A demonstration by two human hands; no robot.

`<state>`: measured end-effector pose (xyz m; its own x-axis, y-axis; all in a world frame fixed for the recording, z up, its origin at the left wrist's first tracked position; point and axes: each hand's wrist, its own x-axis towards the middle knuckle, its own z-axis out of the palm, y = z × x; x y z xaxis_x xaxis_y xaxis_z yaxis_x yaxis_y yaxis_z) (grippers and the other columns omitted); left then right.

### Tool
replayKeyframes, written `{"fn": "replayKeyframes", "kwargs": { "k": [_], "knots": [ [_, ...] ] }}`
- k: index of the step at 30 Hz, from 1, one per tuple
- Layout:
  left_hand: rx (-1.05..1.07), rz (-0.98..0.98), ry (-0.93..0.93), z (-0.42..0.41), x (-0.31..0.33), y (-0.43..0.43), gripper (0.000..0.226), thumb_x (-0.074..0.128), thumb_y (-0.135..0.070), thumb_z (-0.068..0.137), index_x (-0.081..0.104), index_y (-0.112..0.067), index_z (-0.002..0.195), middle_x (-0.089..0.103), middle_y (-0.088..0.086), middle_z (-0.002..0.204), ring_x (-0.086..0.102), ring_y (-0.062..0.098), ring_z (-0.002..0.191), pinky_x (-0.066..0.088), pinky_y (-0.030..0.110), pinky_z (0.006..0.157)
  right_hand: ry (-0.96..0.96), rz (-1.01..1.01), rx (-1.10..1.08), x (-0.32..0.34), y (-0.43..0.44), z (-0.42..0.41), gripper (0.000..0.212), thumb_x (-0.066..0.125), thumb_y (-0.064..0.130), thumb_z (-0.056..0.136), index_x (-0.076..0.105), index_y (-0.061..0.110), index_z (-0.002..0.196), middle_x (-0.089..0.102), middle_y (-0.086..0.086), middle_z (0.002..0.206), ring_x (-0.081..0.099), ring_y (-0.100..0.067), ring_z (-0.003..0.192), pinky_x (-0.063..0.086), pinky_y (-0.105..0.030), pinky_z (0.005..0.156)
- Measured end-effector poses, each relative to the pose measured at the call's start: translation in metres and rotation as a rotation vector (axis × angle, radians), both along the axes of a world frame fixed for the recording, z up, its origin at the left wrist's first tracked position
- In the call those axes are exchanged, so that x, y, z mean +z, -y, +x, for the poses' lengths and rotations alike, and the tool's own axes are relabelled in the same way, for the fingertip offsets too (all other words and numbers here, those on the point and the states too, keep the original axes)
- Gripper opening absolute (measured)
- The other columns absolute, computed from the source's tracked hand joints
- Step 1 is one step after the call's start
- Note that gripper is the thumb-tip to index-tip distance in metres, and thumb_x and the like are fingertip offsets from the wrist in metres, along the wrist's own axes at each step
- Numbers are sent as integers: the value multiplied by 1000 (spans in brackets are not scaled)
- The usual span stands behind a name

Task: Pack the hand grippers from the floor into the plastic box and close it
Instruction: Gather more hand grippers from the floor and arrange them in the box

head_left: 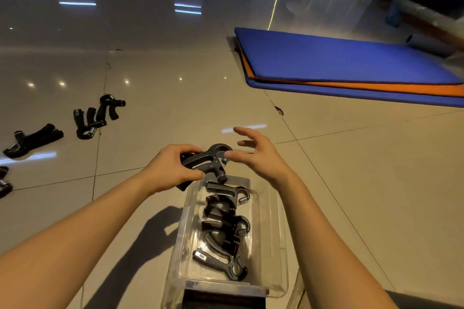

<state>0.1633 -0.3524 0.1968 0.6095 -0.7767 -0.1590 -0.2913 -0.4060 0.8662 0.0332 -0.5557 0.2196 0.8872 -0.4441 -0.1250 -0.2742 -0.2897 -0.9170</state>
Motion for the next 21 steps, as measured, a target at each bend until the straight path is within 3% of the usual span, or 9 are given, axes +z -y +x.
{"fn": "replayKeyframes", "kwargs": {
  "k": [3, 6, 8, 13, 21],
  "knots": [
    [-86, 24, 45, 1, 8, 3, 52, 86, -23, 74, 64, -33, 119, 69, -9, 107, 68, 9, 94, 61, 28, 79, -55, -172, 171, 1, -12, -4, 85, 90, 38, 71, 51, 27, 146, 44, 9, 151, 45, -9, 133, 41, -31, 106],
    [-134, 21, 84, 2, 11, 7, 54, 87, -27, 73, 63, -33, 121, 68, -11, 110, 65, 7, 99, 56, 19, 79, -40, -270, 183, -9, -23, -6, 80, 88, 36, 73, 55, 18, 143, 46, 6, 148, 48, -11, 132, 41, -35, 113],
    [-148, 6, 82, 1, 11, 10, 54, 88, -27, 72, 64, -33, 120, 67, -12, 110, 64, 6, 100, 53, 17, 81, -25, -311, 157, -16, -26, -9, 75, 86, 39, 76, 56, 18, 142, 47, 7, 144, 50, -11, 130, 43, -37, 112],
    [-170, -8, 49, -2, 4, 13, 59, 91, -30, 69, 62, -35, 121, 67, -6, 111, 68, 10, 98, 59, 27, 86, -40, -417, 184, -26, -23, -12, 75, 83, 50, 75, 57, 27, 142, 46, 8, 133, 49, -12, 126, 46, -38, 107],
    [-243, 94, 148, -3, -5, 21, 74, 89, -27, 68, 52, -32, 132, 64, -7, 113, 67, 9, 99, 59, 33, 88, -86, -560, 244, -39, -22, -17, 68, 78, 48, 81, 57, 27, 141, 52, 9, 137, 46, -15, 129, 49, -45, 101]
  ]
}}
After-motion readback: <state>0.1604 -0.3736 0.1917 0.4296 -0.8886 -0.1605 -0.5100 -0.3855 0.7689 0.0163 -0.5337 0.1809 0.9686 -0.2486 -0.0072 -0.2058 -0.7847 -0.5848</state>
